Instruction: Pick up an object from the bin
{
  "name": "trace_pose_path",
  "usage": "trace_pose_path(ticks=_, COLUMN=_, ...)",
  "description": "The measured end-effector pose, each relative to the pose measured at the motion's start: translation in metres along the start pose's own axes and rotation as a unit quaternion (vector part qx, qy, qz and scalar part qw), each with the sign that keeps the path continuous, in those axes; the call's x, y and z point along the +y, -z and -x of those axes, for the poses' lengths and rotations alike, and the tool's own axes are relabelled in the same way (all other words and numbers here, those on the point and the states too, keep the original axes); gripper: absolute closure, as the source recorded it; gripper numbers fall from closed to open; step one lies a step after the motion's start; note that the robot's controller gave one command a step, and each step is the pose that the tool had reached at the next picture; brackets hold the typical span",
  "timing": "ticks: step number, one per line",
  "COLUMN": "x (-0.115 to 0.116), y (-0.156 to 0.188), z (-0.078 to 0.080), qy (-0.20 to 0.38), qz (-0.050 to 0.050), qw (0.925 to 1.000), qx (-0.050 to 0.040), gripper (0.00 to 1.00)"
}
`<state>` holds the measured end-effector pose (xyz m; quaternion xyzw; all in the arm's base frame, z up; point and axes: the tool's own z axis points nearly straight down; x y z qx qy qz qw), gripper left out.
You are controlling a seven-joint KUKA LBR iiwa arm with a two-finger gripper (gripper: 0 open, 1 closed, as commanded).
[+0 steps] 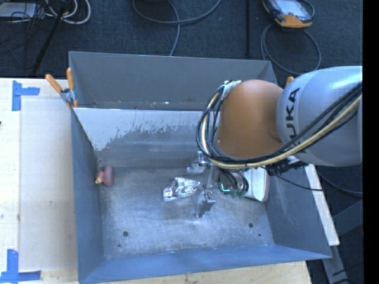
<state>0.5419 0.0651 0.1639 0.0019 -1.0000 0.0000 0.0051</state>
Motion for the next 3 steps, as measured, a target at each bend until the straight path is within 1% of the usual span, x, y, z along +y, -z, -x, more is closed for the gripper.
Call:
trace_pose_path(ticks=1, x=-0.011, y=-0.074, z=0.069, qy=-0.008, qz=0.000, qw=1.0000, qx=-0.0051, gripper=0.00)
trace_pose_path(ticks=2, x=-0.010, y=-0.069, z=0.068, qy=-0.009, qz=0.001, qw=0.9999, qx=-0.0049, gripper=1.00)
trace_pose_path(ticks=3, x=-0.012, y=0.052, z=0.064, qy=0.004, qz=0.000, qw=0.9999, qx=-0.0097, gripper=1.00)
